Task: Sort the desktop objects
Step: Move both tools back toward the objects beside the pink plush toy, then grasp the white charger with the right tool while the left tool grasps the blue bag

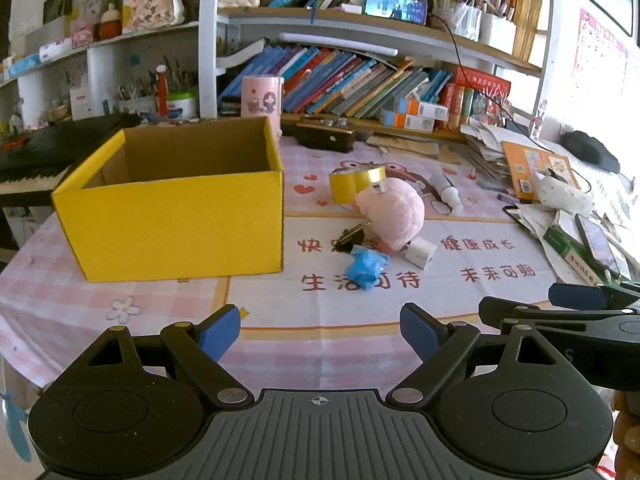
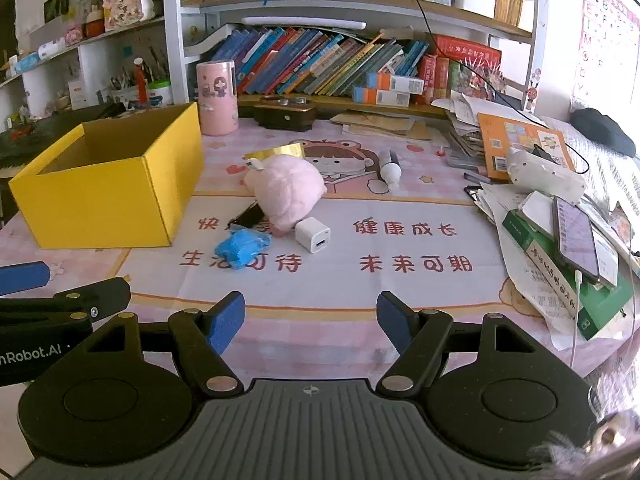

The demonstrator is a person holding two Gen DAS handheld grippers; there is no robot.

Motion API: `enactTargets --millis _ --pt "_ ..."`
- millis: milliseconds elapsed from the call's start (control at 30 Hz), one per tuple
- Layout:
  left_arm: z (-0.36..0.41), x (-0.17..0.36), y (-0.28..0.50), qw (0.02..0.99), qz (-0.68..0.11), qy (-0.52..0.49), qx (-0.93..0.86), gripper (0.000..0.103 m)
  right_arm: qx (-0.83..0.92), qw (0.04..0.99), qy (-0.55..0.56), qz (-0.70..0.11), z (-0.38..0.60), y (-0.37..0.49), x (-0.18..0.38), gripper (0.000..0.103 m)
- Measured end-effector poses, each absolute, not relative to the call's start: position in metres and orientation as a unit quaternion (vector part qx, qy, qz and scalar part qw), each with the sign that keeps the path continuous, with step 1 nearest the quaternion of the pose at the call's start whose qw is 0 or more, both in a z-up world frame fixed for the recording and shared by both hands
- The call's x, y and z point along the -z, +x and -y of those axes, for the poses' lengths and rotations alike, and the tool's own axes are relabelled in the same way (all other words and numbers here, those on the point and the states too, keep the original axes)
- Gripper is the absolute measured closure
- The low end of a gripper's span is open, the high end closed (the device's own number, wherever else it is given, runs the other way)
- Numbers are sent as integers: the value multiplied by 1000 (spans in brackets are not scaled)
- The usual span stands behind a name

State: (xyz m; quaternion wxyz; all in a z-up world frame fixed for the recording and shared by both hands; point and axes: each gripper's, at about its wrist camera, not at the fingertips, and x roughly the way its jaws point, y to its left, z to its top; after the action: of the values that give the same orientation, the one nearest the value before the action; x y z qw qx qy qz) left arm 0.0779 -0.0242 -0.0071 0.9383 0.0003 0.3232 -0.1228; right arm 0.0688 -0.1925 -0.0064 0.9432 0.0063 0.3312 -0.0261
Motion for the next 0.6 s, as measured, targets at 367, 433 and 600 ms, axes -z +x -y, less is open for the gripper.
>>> enactTargets --millis 367,433,600 --pt "51 17 105 931 -347 -5 113 14 1 935 1 -355 219 105 13 32" --pt "56 18 110 930 -349 -5 111 14 -4 933 2 -359 224 112 15 33" --pt "66 22 122 928 -359 -5 102 15 -20 928 3 -371 235 132 19 34"
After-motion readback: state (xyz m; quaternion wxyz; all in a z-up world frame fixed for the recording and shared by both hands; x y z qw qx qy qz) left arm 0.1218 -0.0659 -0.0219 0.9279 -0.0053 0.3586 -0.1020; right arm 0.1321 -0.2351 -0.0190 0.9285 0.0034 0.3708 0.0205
